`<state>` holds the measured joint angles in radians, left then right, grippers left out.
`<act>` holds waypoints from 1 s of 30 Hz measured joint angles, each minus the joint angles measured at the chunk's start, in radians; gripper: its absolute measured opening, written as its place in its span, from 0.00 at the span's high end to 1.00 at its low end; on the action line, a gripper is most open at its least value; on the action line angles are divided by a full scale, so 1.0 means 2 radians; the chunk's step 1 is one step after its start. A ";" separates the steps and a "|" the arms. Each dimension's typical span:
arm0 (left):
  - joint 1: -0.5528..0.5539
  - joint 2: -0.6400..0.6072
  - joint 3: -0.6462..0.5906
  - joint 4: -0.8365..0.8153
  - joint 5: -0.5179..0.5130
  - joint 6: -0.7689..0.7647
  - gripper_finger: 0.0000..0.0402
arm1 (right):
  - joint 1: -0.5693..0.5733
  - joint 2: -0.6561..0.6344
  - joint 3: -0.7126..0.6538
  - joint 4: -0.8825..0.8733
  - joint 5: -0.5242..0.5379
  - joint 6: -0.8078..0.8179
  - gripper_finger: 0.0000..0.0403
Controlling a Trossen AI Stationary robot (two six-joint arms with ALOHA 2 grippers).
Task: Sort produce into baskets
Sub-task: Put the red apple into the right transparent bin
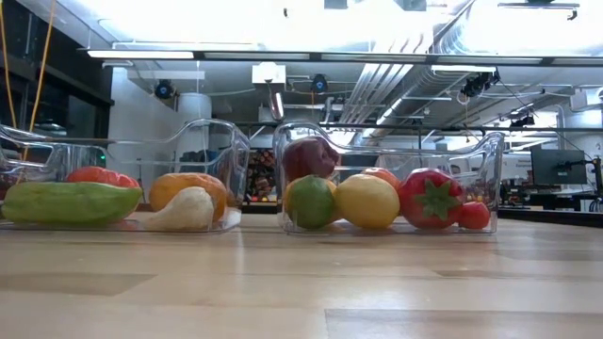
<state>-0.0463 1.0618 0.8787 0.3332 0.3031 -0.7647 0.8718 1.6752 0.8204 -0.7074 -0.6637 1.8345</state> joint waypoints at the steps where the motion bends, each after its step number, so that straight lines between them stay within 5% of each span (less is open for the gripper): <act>1: 0.000 0.000 0.000 0.000 0.000 0.000 0.35 | -0.001 0.000 0.000 0.003 0.000 0.000 0.53; 10: 0.000 0.000 0.000 -0.004 0.000 0.000 0.35 | -0.005 -0.004 0.014 0.004 0.004 -0.016 0.53; 19: 0.000 0.000 0.000 -0.013 -0.001 0.012 0.35 | -0.007 -0.006 0.121 -0.184 0.026 -0.099 0.70; 24: 0.000 0.000 0.000 -0.021 -0.003 0.018 0.35 | 0.005 -0.007 0.120 -0.096 -0.036 -0.110 0.96; 30: 0.000 0.000 0.000 -0.027 -0.006 0.018 0.35 | 0.033 -0.005 0.073 -0.022 -0.090 -0.043 0.99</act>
<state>-0.0463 1.0622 0.8787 0.2786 0.2901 -0.7280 0.9382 1.6646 0.9664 -0.7511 -0.8441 1.7492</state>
